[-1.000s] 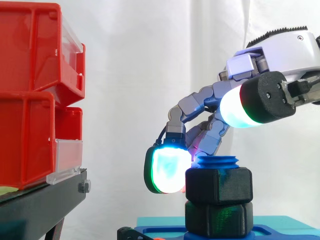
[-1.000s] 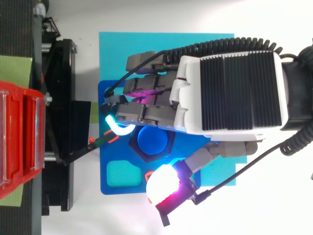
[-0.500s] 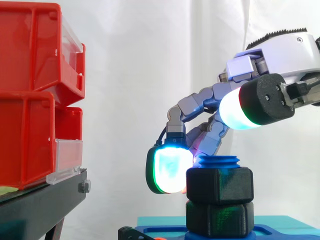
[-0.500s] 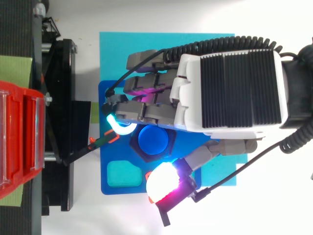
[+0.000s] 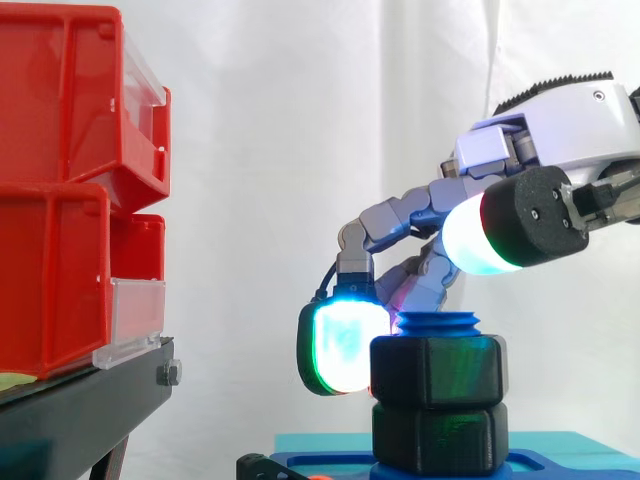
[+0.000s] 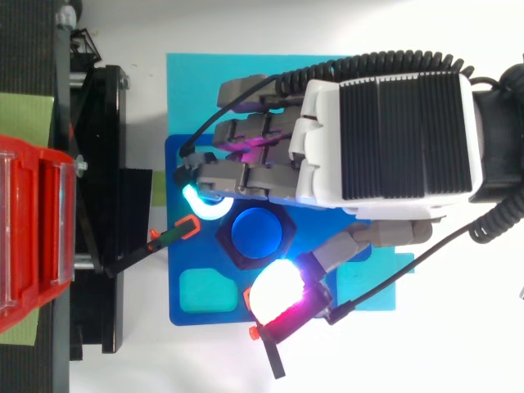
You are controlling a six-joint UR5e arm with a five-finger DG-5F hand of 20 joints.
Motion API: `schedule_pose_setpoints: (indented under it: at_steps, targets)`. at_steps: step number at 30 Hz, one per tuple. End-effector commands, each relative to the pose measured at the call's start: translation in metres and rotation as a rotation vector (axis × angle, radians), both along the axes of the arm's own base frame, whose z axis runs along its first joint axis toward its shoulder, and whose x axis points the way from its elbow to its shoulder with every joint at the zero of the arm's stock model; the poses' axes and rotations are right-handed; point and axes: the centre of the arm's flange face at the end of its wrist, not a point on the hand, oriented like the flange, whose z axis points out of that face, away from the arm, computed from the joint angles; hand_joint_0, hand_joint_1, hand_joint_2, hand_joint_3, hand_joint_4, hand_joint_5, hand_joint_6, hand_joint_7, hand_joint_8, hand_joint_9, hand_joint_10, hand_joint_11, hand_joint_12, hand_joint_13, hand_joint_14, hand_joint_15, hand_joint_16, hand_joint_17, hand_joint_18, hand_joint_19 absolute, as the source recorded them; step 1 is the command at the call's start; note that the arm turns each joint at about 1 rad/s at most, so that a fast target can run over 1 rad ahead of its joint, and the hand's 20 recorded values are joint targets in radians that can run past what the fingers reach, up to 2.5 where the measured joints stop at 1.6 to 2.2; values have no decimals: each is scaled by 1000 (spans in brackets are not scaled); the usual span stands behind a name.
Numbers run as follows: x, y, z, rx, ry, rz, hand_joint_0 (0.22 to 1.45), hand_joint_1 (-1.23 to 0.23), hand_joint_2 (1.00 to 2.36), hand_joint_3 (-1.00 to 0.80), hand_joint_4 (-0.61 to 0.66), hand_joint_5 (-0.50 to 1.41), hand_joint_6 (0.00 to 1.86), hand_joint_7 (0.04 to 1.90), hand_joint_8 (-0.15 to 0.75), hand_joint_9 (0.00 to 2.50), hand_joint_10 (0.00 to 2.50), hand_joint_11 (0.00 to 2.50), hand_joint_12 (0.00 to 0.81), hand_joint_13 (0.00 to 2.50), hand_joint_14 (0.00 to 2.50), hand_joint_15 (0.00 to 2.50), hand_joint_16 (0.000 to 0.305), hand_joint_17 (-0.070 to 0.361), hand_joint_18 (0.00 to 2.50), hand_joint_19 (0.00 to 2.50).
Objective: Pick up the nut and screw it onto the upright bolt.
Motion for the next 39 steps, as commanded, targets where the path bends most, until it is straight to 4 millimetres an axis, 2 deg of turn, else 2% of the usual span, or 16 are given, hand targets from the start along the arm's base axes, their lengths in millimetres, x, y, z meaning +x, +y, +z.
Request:
schedule_pose_setpoints:
  at_steps: [1, 39]
  targets:
    - [-1, -1, -4, 0, 7, -1, 515, -194, 1000, -500, 144, -43, 505, 1345, 265, 826, 0, 0, 284, 644, 0, 0, 32, 72, 398, 75]
    - [-2, -7, -6, -2, 11, -5, 522, -198, 1000, -500, 143, -15, 501, 1511, 272, 862, 0, 0, 280, 664, 0, 0, 31, 69, 430, 90]
